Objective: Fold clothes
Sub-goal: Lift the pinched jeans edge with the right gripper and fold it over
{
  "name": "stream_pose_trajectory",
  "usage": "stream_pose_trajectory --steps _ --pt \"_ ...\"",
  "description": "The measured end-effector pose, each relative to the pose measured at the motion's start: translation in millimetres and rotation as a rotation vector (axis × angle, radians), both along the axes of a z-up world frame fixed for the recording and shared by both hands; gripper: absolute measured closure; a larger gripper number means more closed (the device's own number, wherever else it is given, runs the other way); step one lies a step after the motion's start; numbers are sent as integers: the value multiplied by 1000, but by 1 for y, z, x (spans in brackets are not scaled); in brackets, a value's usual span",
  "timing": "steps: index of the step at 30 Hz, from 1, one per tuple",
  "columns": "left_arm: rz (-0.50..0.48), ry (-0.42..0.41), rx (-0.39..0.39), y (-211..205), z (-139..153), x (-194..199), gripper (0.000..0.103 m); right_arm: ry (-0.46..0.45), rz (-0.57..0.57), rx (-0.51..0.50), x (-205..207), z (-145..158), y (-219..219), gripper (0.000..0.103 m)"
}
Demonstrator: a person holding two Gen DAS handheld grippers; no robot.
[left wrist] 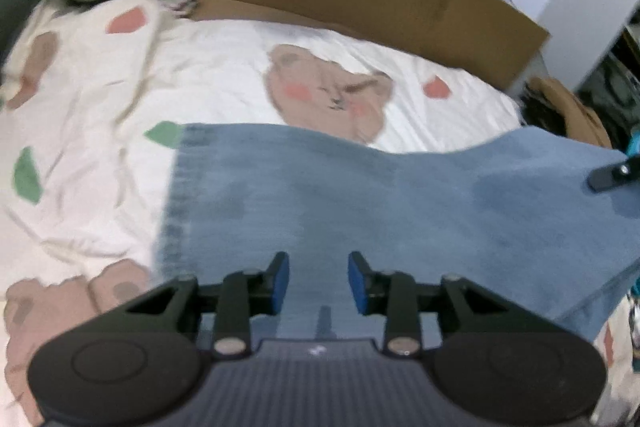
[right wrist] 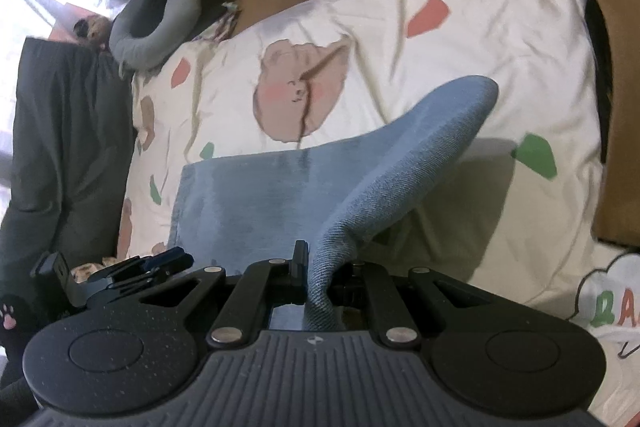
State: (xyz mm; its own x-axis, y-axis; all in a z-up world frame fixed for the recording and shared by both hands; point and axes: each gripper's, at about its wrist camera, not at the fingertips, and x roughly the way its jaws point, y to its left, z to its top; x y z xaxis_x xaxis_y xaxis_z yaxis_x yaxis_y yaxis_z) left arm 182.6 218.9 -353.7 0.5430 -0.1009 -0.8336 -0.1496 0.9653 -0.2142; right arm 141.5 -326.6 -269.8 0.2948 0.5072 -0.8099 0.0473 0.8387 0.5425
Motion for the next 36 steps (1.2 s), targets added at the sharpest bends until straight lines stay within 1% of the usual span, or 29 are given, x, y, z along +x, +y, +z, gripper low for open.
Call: stream_pose_trajectory --steps 2,6,9,17,21,23,25,28,30,32,36 --pt "48 -5 -1 10 0 -6 58 2 18 -18 4 7 9 97" --pt "118 3 -14 29 -2 -15 57 -1 68 -50 14 23 32 97" --pt "150 6 -25 40 -5 -21 54 5 122 -90 24 33 51 97" --pt "220 -20 -89 58 -12 -28 54 24 329 -257 46 51 118 97" --pt "275 -40 -134 65 -15 -31 54 30 381 -303 51 55 149 97" --pt "295 -50 -152 67 -17 -34 54 23 391 -312 52 55 162 97" --pt "301 -55 -152 68 -18 -37 54 0 402 -329 51 54 176 97" --pt "300 -60 -145 71 -18 -41 54 -15 354 -298 48 50 186 97" --pt "295 -62 -138 73 -17 -44 54 -36 348 -295 43 48 195 97" --pt "297 -61 -129 77 -16 -48 54 -35 328 -272 39 44 201 97" --pt "314 -57 -124 84 -17 -51 54 -58 327 -309 28 37 224 97"
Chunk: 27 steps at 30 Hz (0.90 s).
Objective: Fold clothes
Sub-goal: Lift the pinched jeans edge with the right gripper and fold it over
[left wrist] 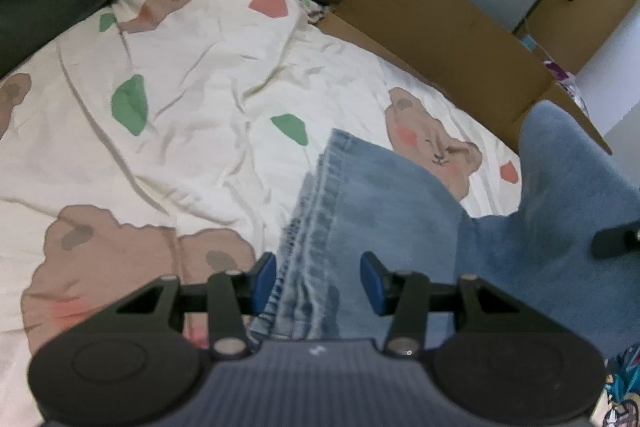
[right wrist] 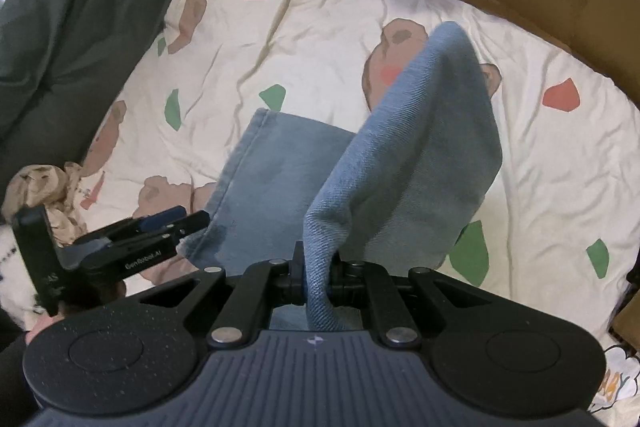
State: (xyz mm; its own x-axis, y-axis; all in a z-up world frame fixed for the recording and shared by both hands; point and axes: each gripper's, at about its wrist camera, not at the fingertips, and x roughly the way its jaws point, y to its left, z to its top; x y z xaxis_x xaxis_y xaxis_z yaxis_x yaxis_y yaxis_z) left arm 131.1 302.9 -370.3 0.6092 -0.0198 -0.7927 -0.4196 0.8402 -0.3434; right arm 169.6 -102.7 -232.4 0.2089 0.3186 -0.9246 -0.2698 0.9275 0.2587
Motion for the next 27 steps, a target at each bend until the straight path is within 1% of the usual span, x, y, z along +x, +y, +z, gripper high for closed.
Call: stream_pose_trajectory --steps 4,9,13,15,18,22,27 --pt "19 5 1 5 -1 -2 54 -37 -35 -22 -10 -9 26 97" --pt "53 -1 -3 15 -2 -5 54 -82 -51 -21 -20 -30 59 97" --pt "57 -3 5 20 -4 -8 54 -67 -62 17 -23 -48 79 97" --pt "63 -5 9 24 -4 -10 54 -62 -63 21 -26 -54 87 97" --pt "83 -14 -3 31 -5 -14 54 -76 -55 8 -27 -59 98 97" --pt "104 -15 -15 40 -8 -18 54 -80 -80 16 -26 -63 106 97" --pt "108 -19 -11 43 -8 -22 54 -96 -78 26 -28 -53 113 97"
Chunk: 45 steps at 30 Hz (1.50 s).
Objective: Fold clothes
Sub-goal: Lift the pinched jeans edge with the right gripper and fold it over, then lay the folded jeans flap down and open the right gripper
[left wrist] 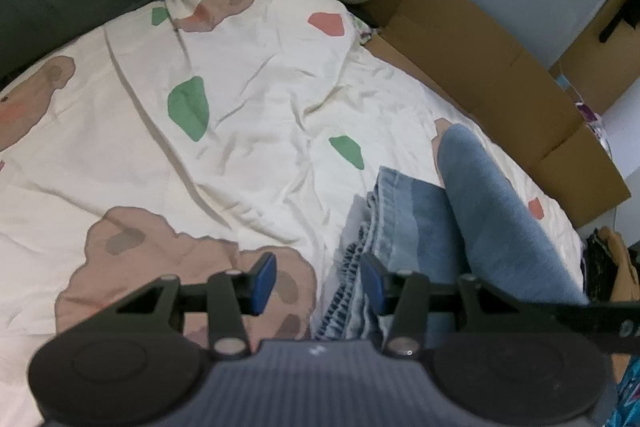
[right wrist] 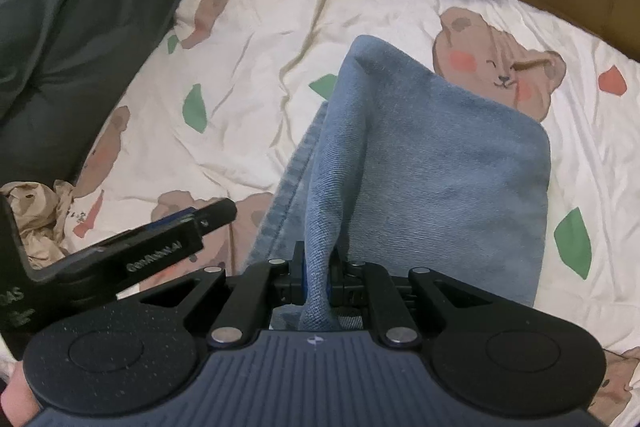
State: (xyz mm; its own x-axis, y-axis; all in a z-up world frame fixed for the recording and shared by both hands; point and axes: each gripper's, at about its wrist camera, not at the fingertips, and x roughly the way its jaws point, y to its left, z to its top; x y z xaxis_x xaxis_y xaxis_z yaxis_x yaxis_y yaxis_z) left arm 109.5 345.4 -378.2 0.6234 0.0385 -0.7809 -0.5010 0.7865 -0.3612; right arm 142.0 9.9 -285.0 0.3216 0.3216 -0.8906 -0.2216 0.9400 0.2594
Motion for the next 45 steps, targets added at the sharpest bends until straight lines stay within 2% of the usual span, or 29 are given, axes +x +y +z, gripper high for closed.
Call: stream_pose_trajectory --steps 6,11,22,34,39,42,45 --pt "13 -13 -11 -2 0 -1 54 -31 -65 31 2 13 -9 97" --pt "15 -9 -5 -5 -2 -2 54 26 -94 61 10 -6 0 97" --pt "86 19 -43 3 -13 -22 55 61 -75 35 11 -48 33 96" --pt "142 40 -50 17 -11 -39 55 24 -90 25 9 -41 42 96" --pt "130 69 -51 11 -17 -38 55 54 -89 31 13 -58 46 96" --pt "125 80 -47 10 -17 -37 55 73 -124 34 15 -62 44 93" --pt "143 92 -55 13 -16 -37 55 78 -155 63 14 -57 42 80"
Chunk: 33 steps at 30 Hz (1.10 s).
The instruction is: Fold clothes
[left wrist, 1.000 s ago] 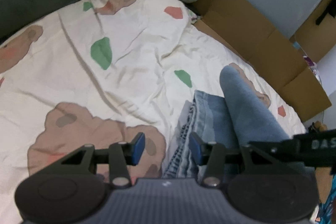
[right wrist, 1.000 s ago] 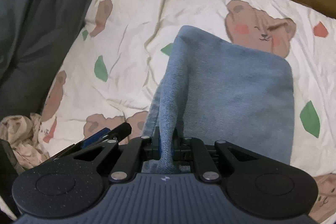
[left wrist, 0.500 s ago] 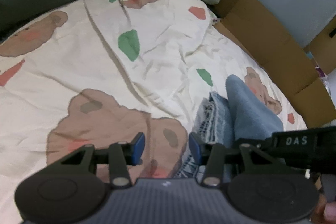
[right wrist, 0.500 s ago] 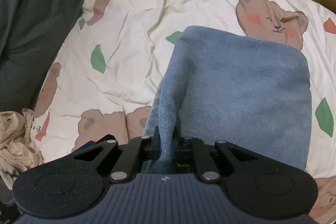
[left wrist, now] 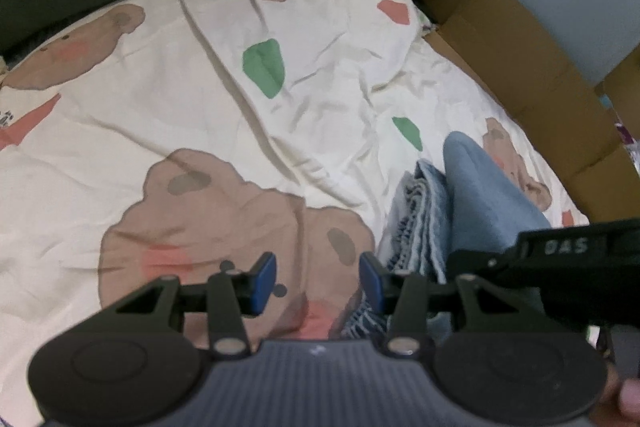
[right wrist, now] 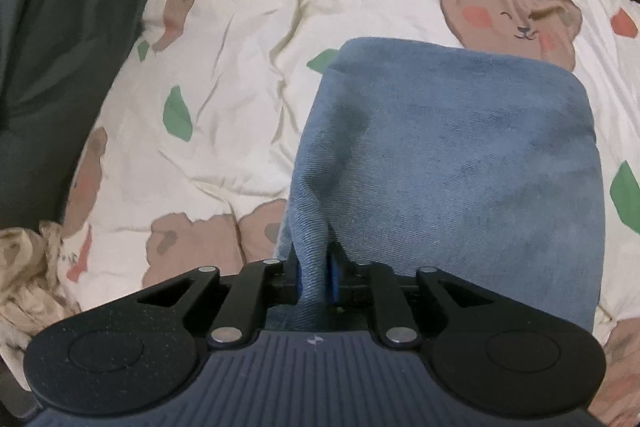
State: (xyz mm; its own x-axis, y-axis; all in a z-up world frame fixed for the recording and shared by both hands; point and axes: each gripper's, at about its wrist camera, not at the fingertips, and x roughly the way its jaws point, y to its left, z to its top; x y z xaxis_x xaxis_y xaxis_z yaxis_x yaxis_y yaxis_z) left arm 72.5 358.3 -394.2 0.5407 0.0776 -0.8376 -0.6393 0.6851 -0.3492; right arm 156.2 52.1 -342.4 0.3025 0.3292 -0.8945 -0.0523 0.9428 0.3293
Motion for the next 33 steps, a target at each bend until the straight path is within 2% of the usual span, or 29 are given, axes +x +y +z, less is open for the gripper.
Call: stream_pose_trajectory --steps 1,4,9,12,17,25,29,33 --pt "11 5 -3 1 1 0 55 3 -7 17 0 2 -1 76" --pt "25 5 -7 4 6 -2 55 15 -16 61 1 12 -3 76" --pt "11 13 -3 0 14 -1 55 -20 -32 98 1 37 -19 75" --pt "7 13 -4 -3 22 1 53 -1 -94 171 0 46 -42 75" --pt "-11 1 -4 -12 34 8 51 -48 -151 191 -8 57 -77 74" --pt "-96 -3 10 -27 49 15 43 -56 -194 169 -15 40 -136 74" --pt "-106 4 8 -29 50 13 39 -51 -228 193 -19 23 -161 69" --pt "-111 16 -4 -31 50 12 39 -42 -263 193 -24 6 -176 69"
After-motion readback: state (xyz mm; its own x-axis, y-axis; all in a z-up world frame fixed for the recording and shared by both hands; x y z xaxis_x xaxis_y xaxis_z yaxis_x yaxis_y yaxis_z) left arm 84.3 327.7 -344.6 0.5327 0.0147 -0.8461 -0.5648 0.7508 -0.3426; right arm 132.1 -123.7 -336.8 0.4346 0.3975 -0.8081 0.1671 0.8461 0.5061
